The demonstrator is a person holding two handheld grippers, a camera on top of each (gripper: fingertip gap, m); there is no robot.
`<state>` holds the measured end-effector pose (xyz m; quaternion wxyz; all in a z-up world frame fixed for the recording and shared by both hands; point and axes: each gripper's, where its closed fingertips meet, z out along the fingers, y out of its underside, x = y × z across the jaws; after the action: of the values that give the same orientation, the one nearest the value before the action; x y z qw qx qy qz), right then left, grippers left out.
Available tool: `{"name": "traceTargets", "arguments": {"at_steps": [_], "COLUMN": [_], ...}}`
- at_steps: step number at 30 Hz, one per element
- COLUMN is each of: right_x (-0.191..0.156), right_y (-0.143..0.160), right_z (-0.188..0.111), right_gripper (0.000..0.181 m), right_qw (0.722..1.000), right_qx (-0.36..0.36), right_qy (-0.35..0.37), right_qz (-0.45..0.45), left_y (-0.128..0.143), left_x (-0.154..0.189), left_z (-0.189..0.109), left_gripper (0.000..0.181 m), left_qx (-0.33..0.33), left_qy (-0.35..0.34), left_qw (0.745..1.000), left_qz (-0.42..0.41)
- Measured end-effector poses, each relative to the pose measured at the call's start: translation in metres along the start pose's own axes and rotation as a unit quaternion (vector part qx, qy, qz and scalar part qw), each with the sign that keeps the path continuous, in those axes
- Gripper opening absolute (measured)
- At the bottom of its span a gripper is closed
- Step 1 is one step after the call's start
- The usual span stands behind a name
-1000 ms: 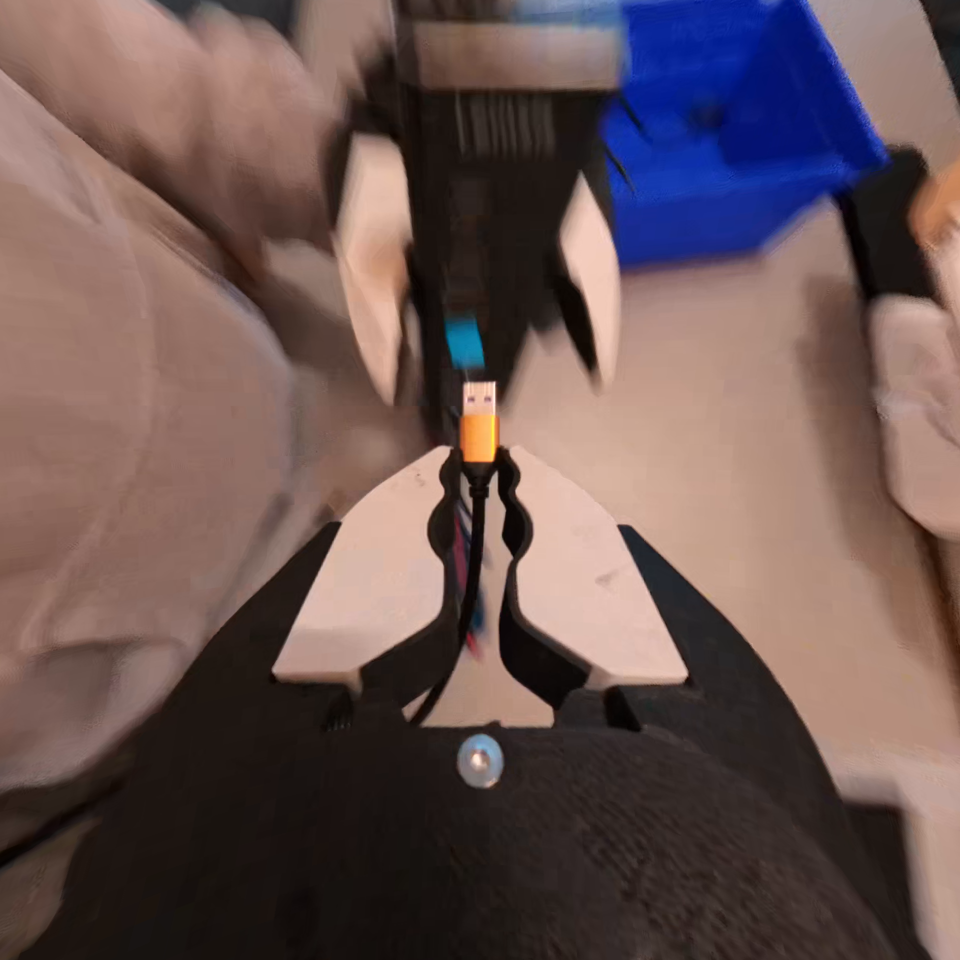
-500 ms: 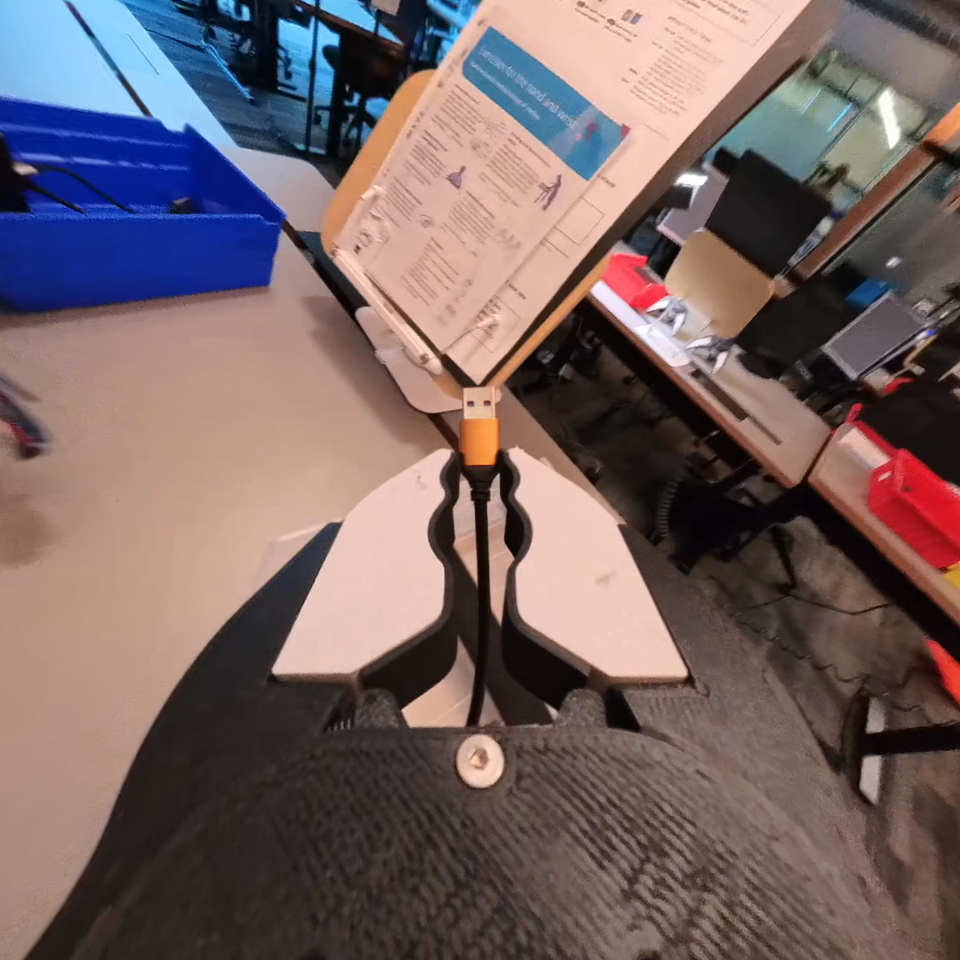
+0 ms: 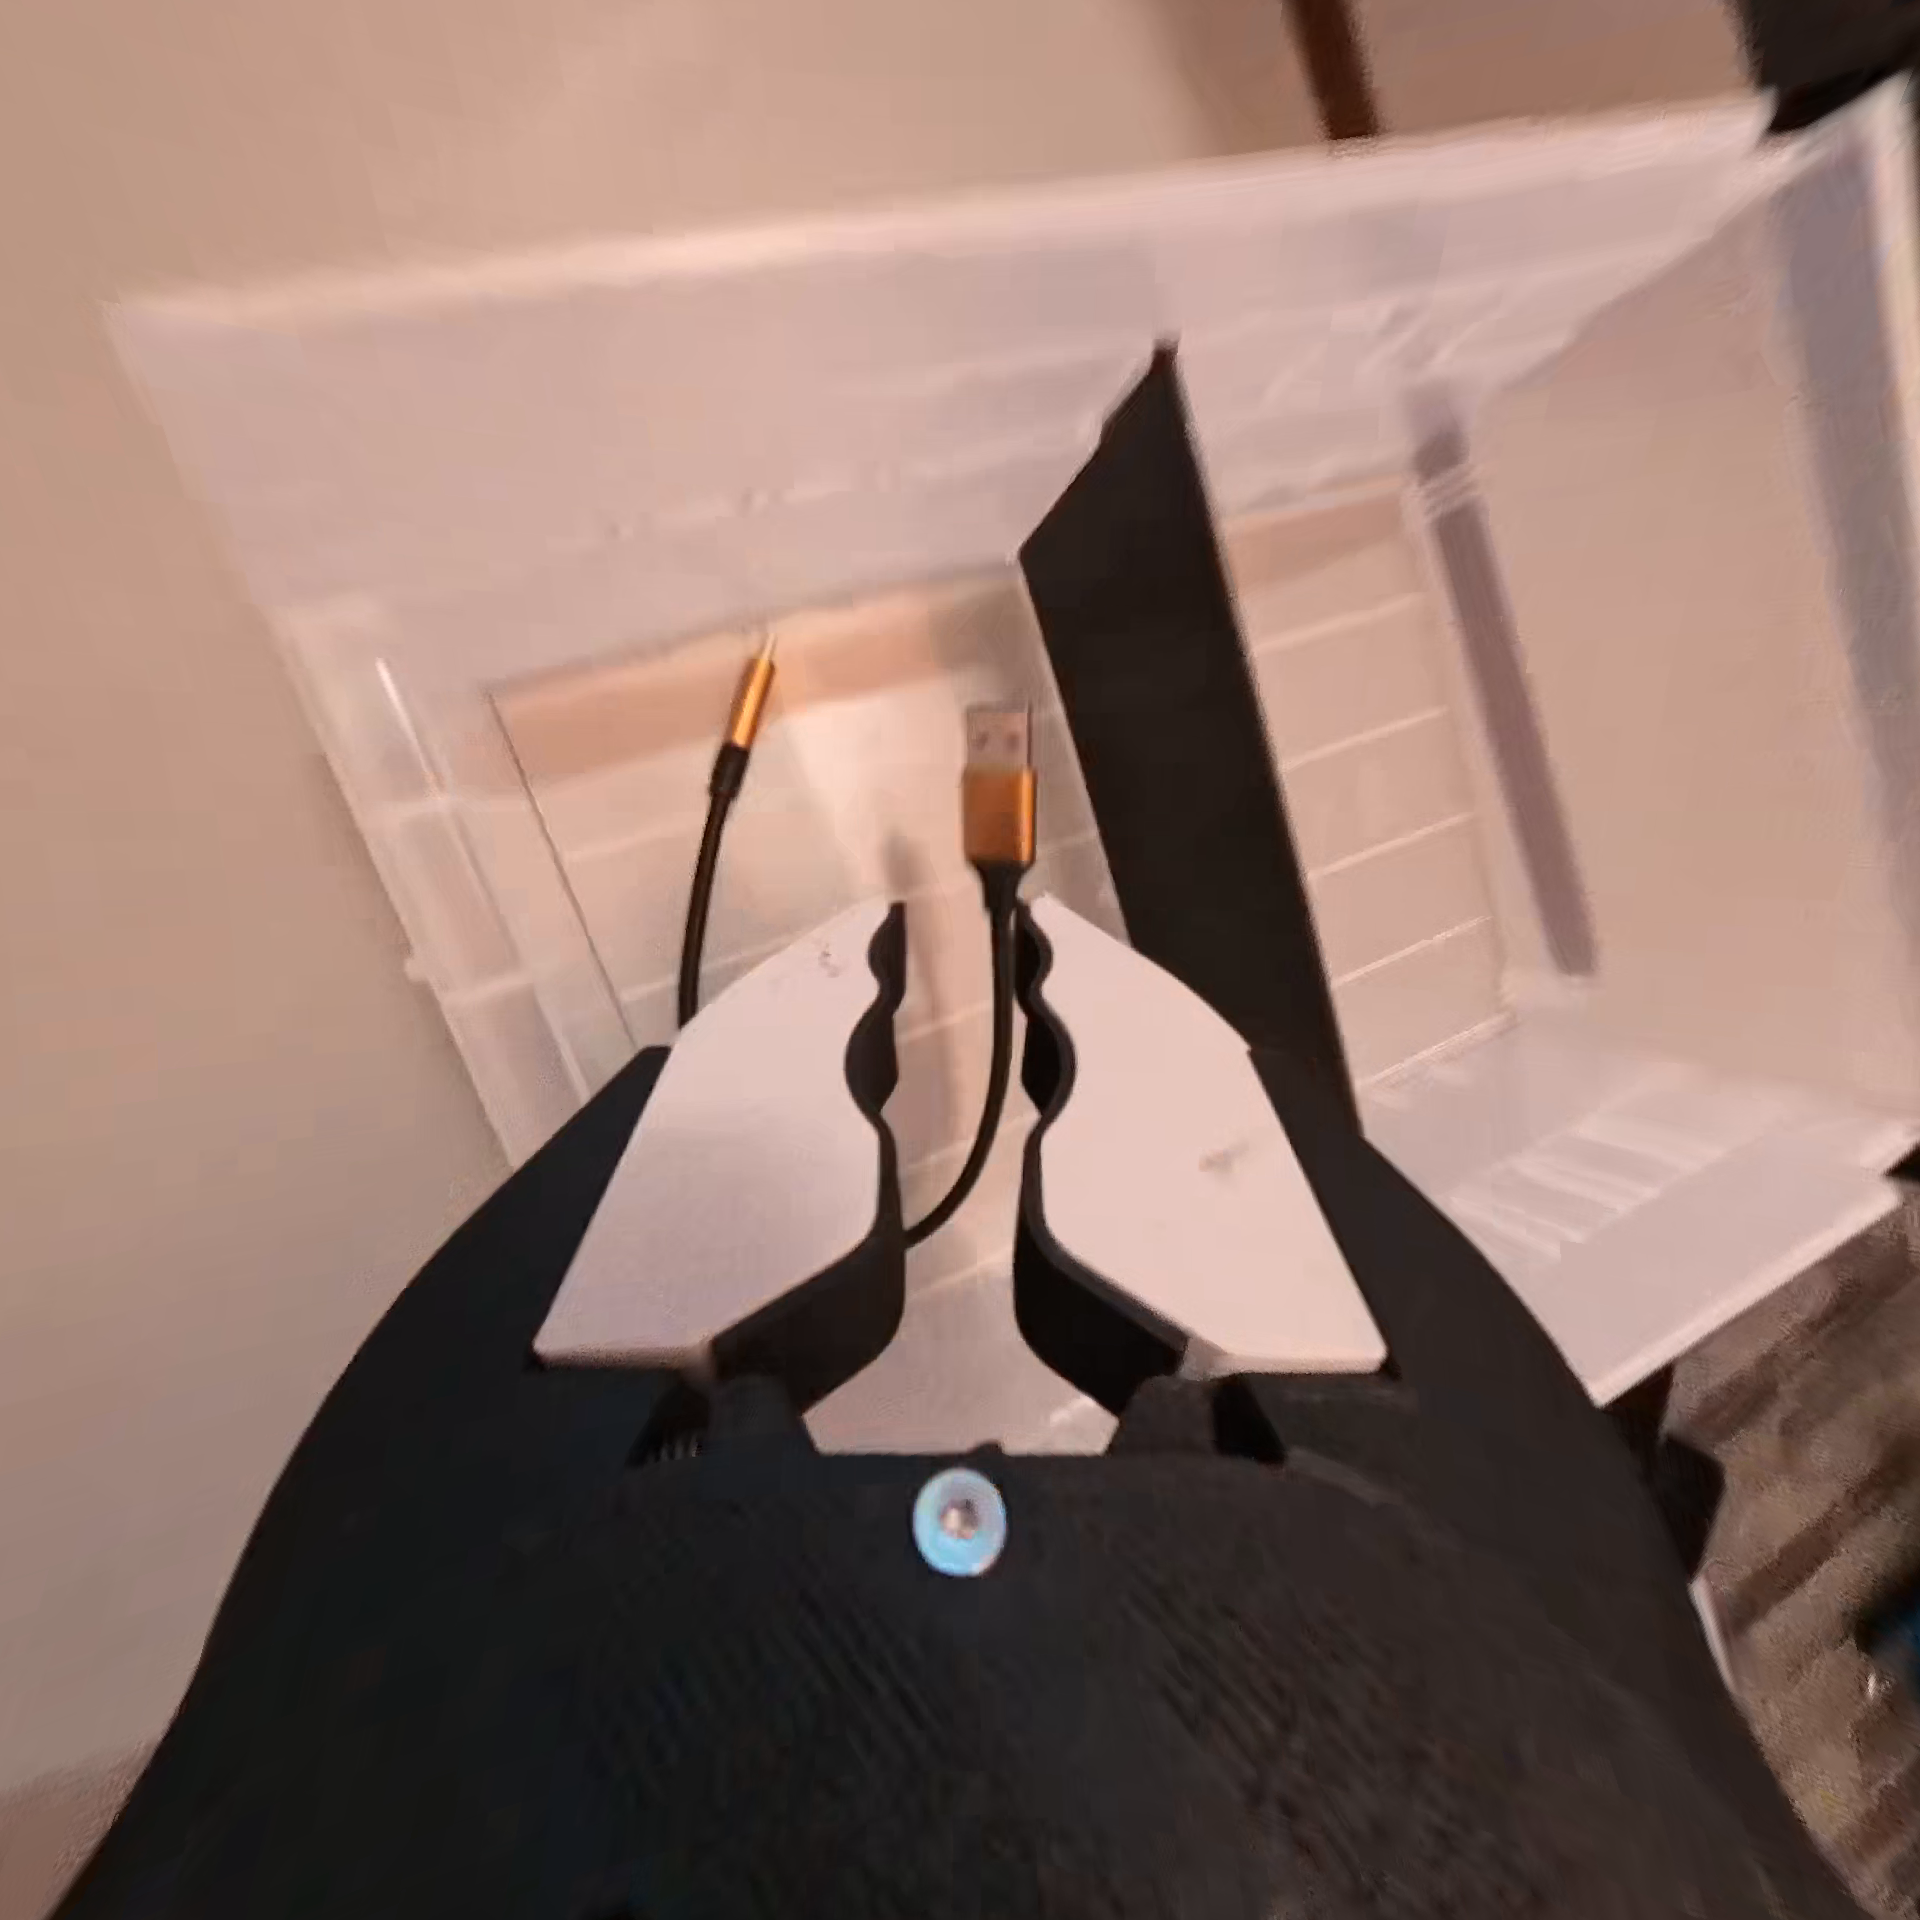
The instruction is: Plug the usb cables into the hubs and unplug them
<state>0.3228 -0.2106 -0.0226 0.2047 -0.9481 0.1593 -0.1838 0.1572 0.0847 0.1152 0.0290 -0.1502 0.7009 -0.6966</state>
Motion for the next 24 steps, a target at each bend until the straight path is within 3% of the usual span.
{"name": "traceTargets", "arguments": {"at_steps": [1, 4, 7, 9, 12, 14, 17, 19, 24], "right_x": [0.002, 0.017, -0.004, -0.053, -0.146, -0.196, -0.237, -0.248, -0.257], "right_y": [0.006, 0.004, -0.047, -0.102, -0.168, -0.200, -0.237, -0.251, -0.266], "right_z": [0.002, -0.010, -0.040, -0.059, -0.075, -0.079, -0.084, -0.083, -0.089], "right_gripper": [0.030, 0.067, 0.068, 0.069, 0.070, 0.062, 0.052, 0.038, 0.025], "right_qw": [1.000, 0.997, 0.987, 0.973, 0.945, 0.929, 0.903, 0.892, 0.879], "right_qx": [-0.015, -0.009, 0.096, 0.188, 0.265, 0.293, 0.337, 0.352, 0.394], "right_qy": [0.001, 0.043, 0.012, -0.071, -0.186, -0.227, -0.268, -0.282, -0.268], "right_qz": [0.009, 0.071, 0.130, 0.115, 0.048, 0.005, 0.003, 0.018, 0.008], "left_y": [0.000, -0.001, -0.003, -0.003, -0.002, -0.002, 0.002, 0.004, 0.004], "left_x": [-0.001, -0.002, 0.001, 0.004, 0.011, 0.016, 0.023, 0.026, 0.034], "left_z": [0.000, 0.000, 0.001, 0.004, 0.011, 0.015, 0.021, 0.022, 0.022], "left_gripper": [0.071, 0.071, 0.071, 0.071, 0.071, 0.071, 0.071, 0.071, 0.071], "left_qx": [0.002, 0.006, 0.014, 0.013, 0.011, 0.006, -0.010, -0.018, -0.022], "left_qy": [-0.002, -0.005, 0.005, 0.013, 0.038, 0.052, 0.067, 0.073, 0.084], "left_qw": [1.000, 1.000, 1.000, 1.000, 0.999, 0.998, 0.997, 0.996, 0.995], "left_qz": [-0.002, -0.001, -0.001, 0.003, 0.011, 0.021, 0.034, 0.042, 0.048]}}
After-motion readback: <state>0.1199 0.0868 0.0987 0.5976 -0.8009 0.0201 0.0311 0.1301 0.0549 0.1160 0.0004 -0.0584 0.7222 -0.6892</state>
